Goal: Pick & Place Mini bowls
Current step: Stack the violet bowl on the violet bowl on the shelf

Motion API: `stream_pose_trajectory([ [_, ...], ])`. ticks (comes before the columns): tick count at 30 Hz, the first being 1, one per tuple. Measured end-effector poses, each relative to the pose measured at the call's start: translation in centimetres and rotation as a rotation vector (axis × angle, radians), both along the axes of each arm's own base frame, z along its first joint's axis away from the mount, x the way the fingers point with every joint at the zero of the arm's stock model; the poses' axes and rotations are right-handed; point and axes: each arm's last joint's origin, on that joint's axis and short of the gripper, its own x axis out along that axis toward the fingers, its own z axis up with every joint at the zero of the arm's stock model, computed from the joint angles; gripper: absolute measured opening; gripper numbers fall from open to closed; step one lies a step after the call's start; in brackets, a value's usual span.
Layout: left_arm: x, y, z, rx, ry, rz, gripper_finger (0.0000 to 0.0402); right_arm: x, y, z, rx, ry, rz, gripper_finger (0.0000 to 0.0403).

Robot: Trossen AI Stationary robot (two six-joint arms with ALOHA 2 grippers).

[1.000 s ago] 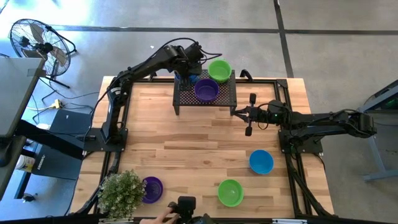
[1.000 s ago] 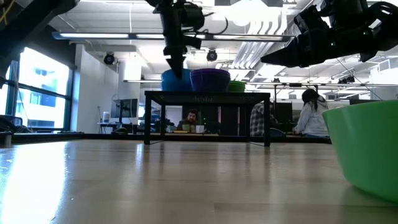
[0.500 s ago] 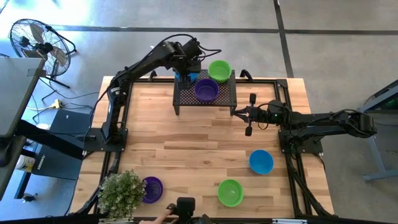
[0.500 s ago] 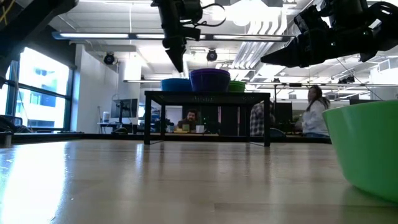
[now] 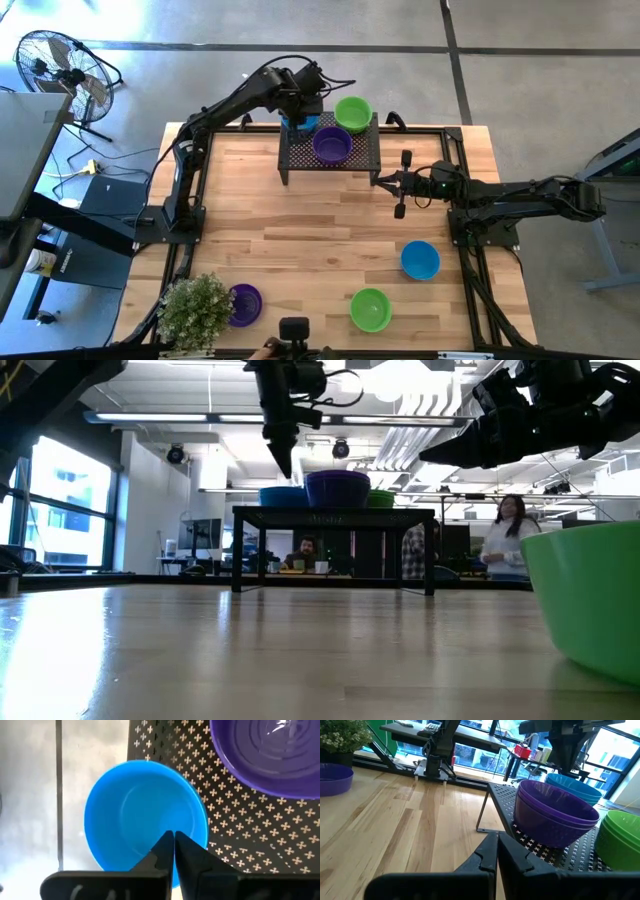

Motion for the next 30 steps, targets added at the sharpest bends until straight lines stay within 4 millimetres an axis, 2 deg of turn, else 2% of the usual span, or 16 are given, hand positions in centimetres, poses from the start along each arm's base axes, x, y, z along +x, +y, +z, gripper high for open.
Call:
stream_pose_trajectory([
  [6,0.5,-1.4,0.4,-0.042,-0.058,0.024,0.0004,0.0,0.0,0.0,0.002,0.002,0.003,0.0001],
  [10,0.3,-3.2,2.3,-0.058,-0.200,0.020,0.0002,0.0,0.1,0.1,0.003,-0.010,0.031,0.0001],
  [14,0.1,-5.3,2.6,-0.062,-0.335,-0.032,0.0001,0.0,0.1,0.1,0.006,-0.010,0.039,0.0001],
  [16,-0.2,-6.5,1.8,-0.056,-0.388,-0.049,0.0001,0.0,0.1,0.1,0.020,-0.012,0.039,0.0001],
  [23,-2.5,-11.0,-3.4,-0.041,-0.601,-0.082,0.0001,0.0,0.1,-0.1,0.051,0.002,0.036,0.0001],
  [27,-3.6,-13.5,-6.2,-0.153,-0.696,-0.080,0.0001,0.0,0.1,-0.1,0.059,0.000,0.035,0.0002],
  [30,-3.6,-14.9,-7.9,-0.276,-0.704,-0.042,0.0001,0.0,0.0,0.2,0.102,-0.042,0.006,0.0001],
])
